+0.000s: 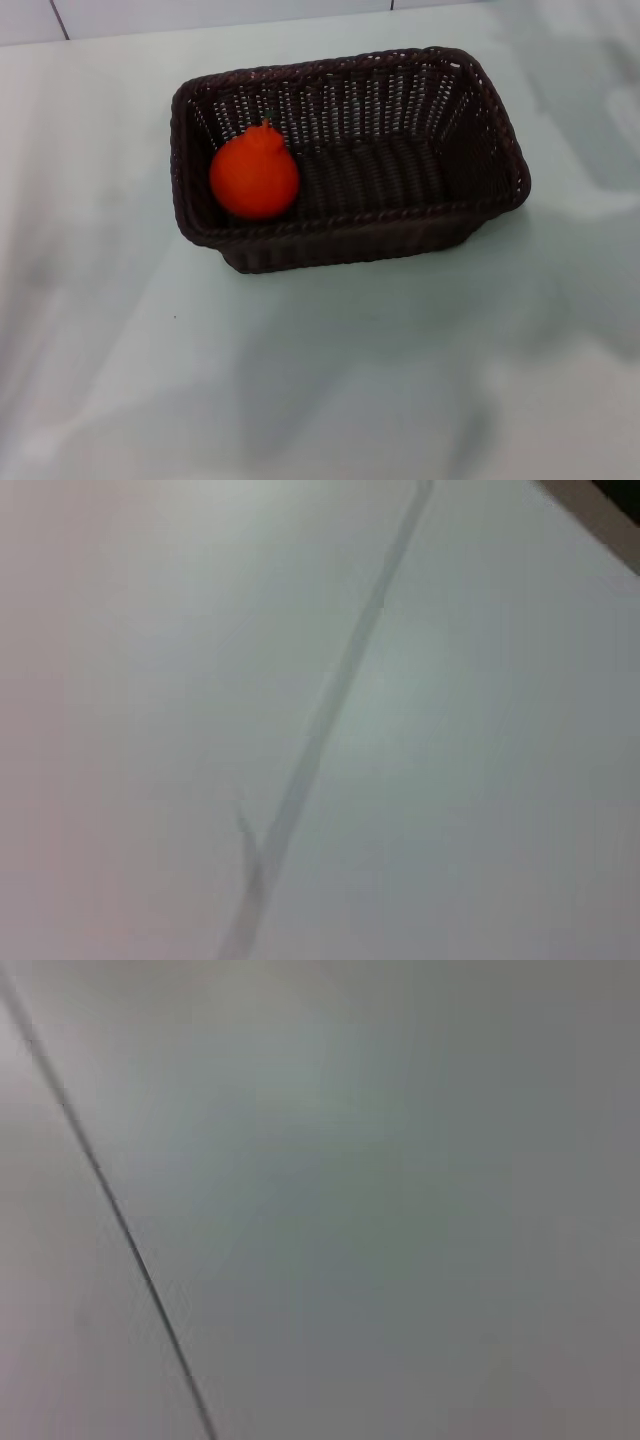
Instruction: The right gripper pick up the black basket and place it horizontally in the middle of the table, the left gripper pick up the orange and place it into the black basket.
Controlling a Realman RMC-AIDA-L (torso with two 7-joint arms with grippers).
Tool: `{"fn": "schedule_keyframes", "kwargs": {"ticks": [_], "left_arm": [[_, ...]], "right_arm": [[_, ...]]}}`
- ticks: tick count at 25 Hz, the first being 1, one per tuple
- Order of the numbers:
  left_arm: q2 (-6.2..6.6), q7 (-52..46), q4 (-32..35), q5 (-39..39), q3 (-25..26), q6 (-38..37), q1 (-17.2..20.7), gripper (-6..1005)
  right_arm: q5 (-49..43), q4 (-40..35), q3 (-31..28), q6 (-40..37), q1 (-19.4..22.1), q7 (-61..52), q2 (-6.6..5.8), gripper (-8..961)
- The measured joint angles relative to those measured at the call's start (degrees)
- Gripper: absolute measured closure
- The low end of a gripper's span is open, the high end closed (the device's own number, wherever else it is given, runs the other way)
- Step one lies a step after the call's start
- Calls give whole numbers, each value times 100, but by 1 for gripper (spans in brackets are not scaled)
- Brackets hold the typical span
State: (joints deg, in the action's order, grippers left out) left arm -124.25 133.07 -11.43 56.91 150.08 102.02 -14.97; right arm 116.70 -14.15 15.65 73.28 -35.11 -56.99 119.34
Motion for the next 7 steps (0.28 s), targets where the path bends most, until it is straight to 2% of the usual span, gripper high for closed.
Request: {"fn": "schedule_keyframes", "kwargs": {"ticks": [4,7], "left_arm": [[-23,1096,441,-124,498,360,262,68],[-20,1258,578,-130,668,396,353,67]], "right_arm": [[263,308,-14,-1,-68,2026,17,155],[280,453,-66,-18,-127,2840,18,155]]}}
